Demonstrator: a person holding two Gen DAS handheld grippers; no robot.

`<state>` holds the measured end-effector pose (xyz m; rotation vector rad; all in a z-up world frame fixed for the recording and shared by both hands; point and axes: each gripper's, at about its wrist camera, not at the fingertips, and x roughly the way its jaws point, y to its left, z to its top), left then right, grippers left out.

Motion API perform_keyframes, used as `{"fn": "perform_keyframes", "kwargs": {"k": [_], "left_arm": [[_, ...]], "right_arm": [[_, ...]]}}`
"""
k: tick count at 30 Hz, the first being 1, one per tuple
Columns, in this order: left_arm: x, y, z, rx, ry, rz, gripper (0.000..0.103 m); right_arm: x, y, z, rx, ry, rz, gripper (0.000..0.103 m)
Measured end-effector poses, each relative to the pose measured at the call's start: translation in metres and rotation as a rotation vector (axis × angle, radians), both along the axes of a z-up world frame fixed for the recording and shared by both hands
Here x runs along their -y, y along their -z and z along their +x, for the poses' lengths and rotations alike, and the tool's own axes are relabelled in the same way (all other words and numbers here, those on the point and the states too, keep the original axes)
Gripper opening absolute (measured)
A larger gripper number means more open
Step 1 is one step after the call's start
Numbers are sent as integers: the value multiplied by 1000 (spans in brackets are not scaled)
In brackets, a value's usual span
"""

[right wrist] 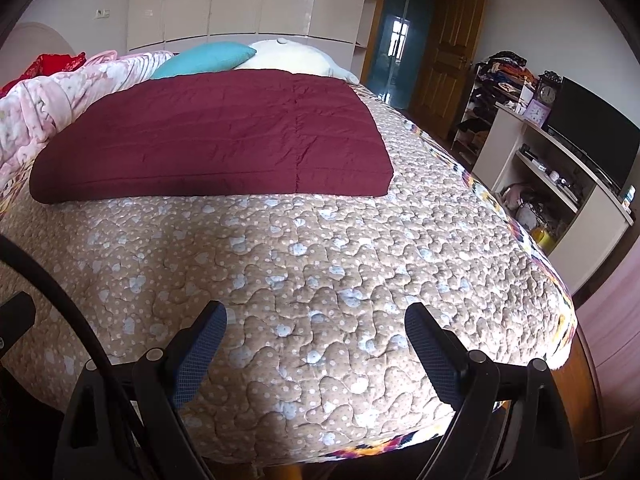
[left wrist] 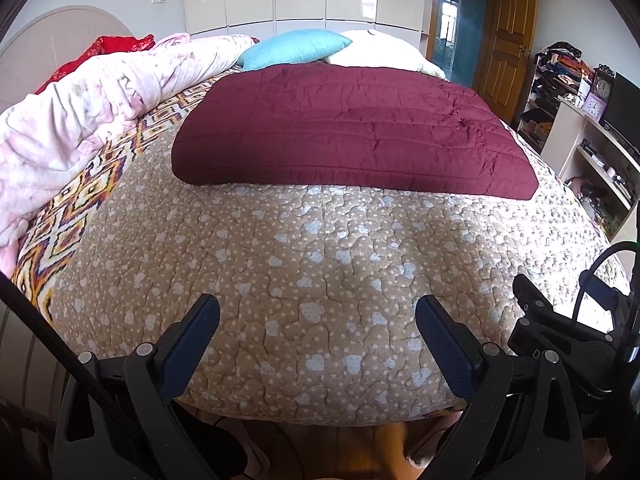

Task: Fold large clothes

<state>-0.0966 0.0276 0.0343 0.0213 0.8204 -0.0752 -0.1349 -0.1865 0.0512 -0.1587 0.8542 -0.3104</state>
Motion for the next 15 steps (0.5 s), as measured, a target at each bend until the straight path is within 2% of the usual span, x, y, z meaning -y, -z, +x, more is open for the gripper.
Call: {"fn": "perform_keyframes", "kwargs": {"k": [15], "left_arm": [[-10, 2, 4, 6, -32, 9, 98]], "right_arm": [[-2, 2, -2, 4, -15, 7, 93]]}}
